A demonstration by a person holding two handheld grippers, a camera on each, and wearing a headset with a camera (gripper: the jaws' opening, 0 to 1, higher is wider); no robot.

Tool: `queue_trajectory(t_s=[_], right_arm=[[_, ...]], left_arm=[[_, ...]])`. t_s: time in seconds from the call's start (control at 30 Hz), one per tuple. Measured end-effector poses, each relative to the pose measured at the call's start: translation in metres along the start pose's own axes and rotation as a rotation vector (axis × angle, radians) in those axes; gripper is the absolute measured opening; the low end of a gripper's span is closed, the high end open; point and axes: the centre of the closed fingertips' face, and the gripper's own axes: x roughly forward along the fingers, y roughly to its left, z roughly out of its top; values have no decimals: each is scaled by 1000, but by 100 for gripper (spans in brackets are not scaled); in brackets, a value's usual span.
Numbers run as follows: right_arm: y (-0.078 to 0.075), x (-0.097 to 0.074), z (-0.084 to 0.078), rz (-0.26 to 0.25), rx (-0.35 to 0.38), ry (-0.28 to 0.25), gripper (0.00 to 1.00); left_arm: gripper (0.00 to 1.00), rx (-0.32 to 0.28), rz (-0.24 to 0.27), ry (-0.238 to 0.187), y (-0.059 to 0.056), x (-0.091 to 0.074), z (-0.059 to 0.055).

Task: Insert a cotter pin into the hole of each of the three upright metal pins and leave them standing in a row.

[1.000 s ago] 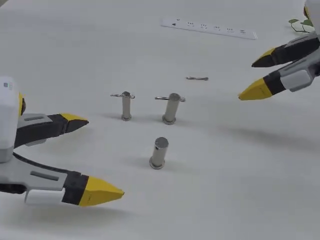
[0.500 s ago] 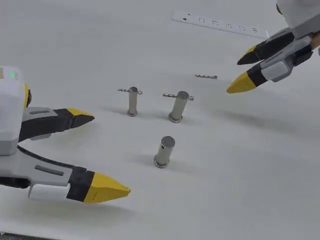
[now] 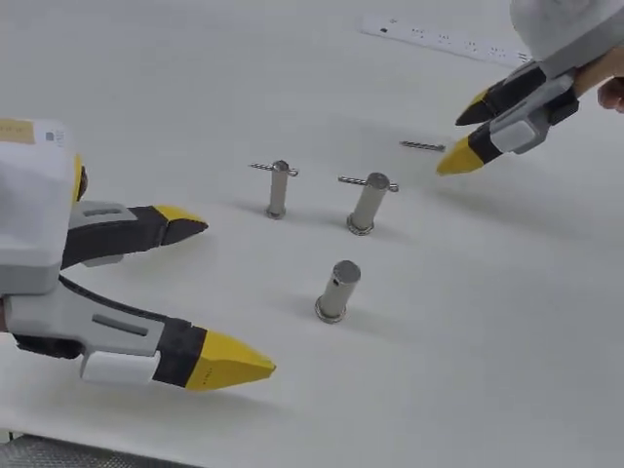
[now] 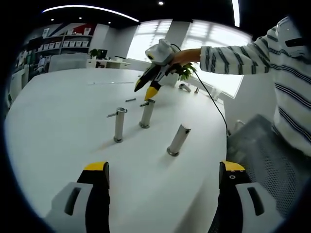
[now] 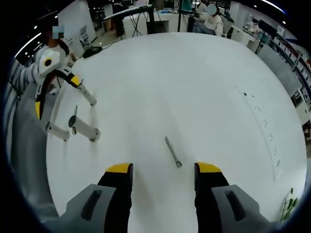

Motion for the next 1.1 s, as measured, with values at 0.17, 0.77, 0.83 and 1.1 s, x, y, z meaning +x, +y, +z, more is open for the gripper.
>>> queue_trajectory(t_s=[0.17,0.77,0.83,1.1], right_arm=[[-11,11,1,5,-6,28,49],[-3,19,-8,31,-99,130,30],[-2,18,-8,30,-101,135,28],[3,19,-9,28,-118,164,21]], left_arm=[[90,3,-9,9,-4,2,0],[84,-3,-12,4,-4,7,-1],[84,-4,-13,4,-1,6,-2],[83,6,-15,16,-4,10,-4]])
